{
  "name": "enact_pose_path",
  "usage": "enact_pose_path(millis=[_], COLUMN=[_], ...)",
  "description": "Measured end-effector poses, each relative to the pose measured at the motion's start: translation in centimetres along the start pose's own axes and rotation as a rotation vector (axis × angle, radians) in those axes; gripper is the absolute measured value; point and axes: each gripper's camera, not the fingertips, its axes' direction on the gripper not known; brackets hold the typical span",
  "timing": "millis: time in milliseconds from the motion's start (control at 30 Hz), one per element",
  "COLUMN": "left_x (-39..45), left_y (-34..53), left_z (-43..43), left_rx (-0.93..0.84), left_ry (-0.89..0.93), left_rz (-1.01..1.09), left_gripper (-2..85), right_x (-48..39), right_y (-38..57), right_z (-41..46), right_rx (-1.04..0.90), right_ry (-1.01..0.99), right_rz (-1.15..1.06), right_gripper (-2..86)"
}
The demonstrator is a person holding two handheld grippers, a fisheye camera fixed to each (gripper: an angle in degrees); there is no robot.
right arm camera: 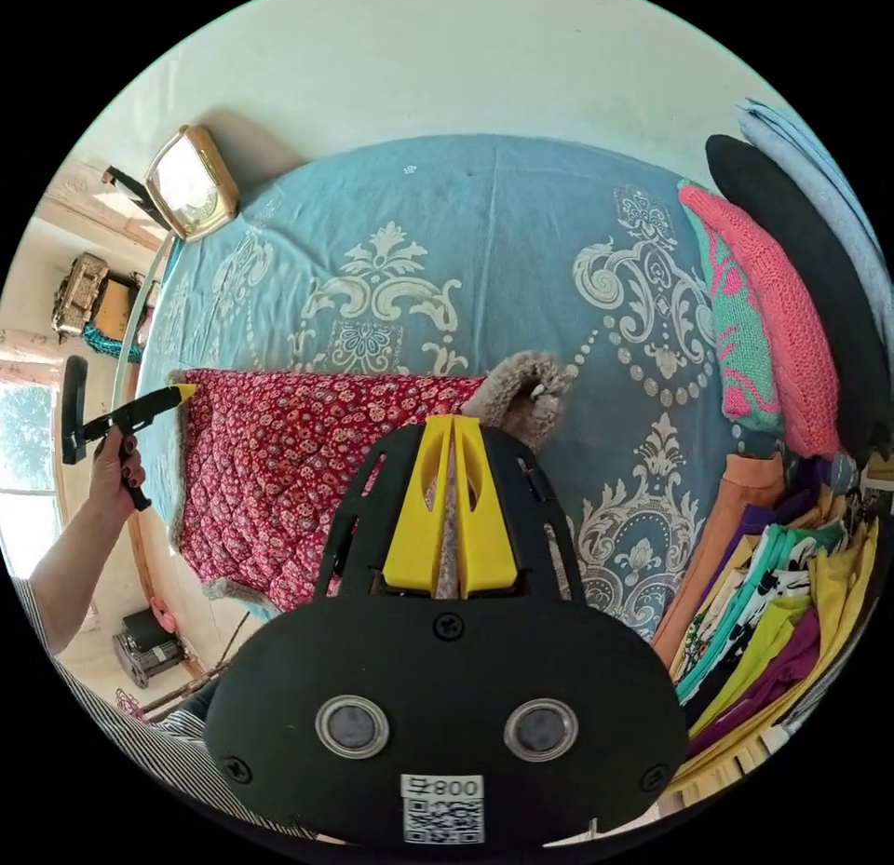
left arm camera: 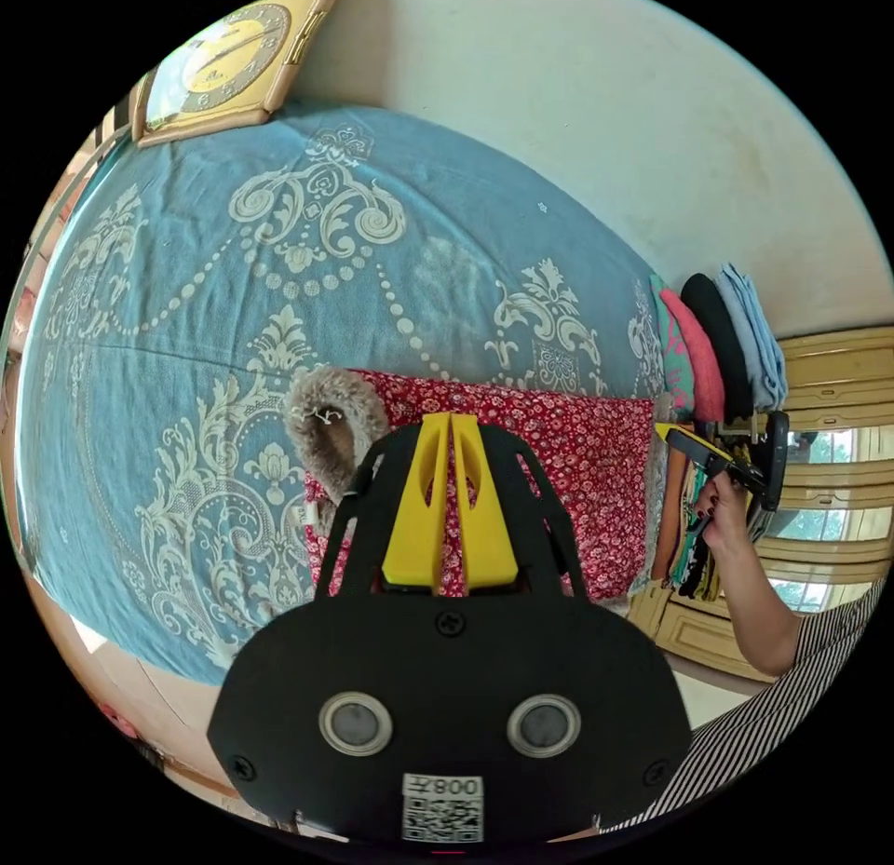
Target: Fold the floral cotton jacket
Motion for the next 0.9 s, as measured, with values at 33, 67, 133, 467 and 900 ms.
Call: enact_pose_path(millis=[33, 67, 133, 467, 900], left_x=[-0.8, -1.3, -3.5, -3.0, 5.2], left_y=[-0.5, -0.8, -1.2, 0.8, 0.0], left_z=[0.4, 0.7, 2.2, -0.5, 7.8], left_rx=[-0.004, -0.011, -0.061, 0.076, -0.192], left_ry=[-0.029, -0.046, -0.033, 0.172, 0.156], left_rz=[-0.048, -0.071, -0.148, -0.123, 0.189], left_gripper=[0.1, 0.1, 0.1, 0.1, 0.1], right_x=[1.0, 1.5, 3.7, 1.8, -11.2], right_y=[-0.5, -0.7, -0.5, 0.8, -1.6], right_z=[1.0, 1.6, 2.9, -2.9, 3.5], right_rx=[-0.035, -0.053, -0.069, 0.096, -0.13], right_ry=[-0.012, -0.026, -0.141, -0.219, -0.232], right_rz=[0.038, 0.056, 0.152, 0.171, -0.145], right_gripper=[0.0, 0.0, 0.0, 0.0, 0.1])
